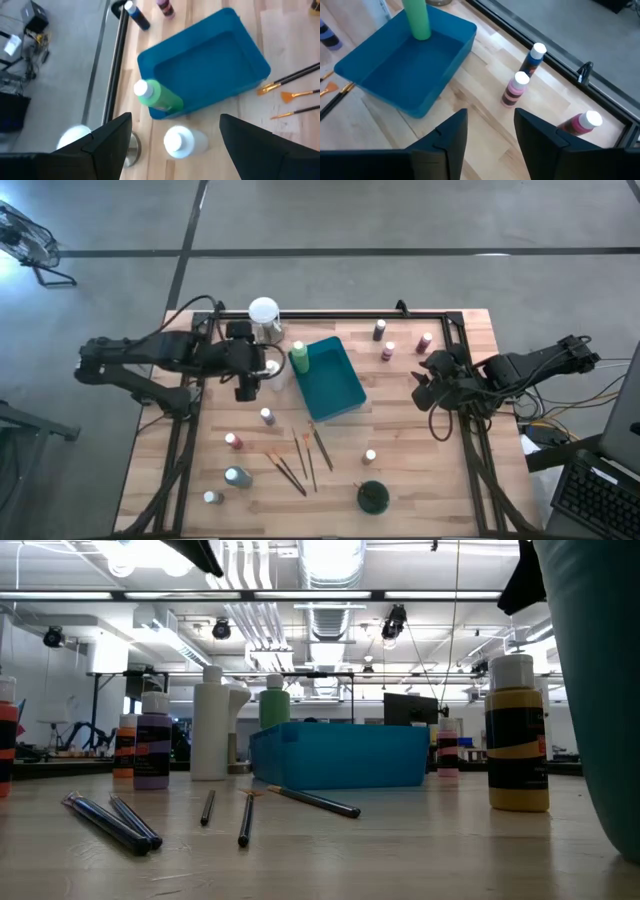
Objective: Pick & Place Paint Supplies
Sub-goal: Put the blue paint bottle into the blue bin
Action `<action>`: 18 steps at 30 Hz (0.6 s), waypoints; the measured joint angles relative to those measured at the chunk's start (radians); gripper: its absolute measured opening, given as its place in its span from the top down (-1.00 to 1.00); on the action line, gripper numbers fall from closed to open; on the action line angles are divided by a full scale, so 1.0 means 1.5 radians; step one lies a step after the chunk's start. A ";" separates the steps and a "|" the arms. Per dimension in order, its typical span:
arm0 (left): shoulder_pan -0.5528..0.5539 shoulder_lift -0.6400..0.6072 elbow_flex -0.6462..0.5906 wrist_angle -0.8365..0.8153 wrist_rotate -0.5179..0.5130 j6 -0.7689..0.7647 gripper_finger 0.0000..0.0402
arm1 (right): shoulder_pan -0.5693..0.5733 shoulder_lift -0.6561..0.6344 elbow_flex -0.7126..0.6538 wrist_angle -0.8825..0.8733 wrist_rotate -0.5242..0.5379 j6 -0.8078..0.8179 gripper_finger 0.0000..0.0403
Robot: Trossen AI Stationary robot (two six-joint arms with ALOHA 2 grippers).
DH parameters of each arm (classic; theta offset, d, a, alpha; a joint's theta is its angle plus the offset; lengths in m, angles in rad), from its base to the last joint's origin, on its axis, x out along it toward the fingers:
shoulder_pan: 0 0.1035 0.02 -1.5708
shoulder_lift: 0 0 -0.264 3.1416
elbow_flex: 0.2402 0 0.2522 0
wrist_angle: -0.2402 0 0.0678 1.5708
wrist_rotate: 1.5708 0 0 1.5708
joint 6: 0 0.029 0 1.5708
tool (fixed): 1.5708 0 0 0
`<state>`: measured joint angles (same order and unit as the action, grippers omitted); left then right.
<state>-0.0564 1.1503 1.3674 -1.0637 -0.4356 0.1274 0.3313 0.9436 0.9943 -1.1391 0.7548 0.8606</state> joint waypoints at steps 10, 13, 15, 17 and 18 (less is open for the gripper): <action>-0.040 0.056 -0.074 0.080 0.128 0.108 -0.52 | 0.000 0.000 0.000 0.007 0.004 -0.068 0.39; -0.059 0.094 -0.084 0.081 0.144 0.123 -0.52 | 0.000 0.000 0.000 0.008 0.004 -0.070 0.44; -0.075 0.121 -0.086 0.073 0.156 0.121 -0.52 | 0.000 0.000 0.000 0.008 0.004 -0.070 0.47; -0.098 0.145 -0.081 0.065 0.171 0.120 -0.52 | 0.000 0.000 0.000 0.009 0.004 -0.073 0.49; -0.111 0.156 -0.076 0.060 0.178 0.118 -0.52 | 0.000 0.000 0.000 0.009 0.004 -0.074 0.51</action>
<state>-0.2229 1.3838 1.2536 -0.9742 -0.1689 0.3051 0.3313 0.9436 0.9947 -1.1263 0.7612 0.7501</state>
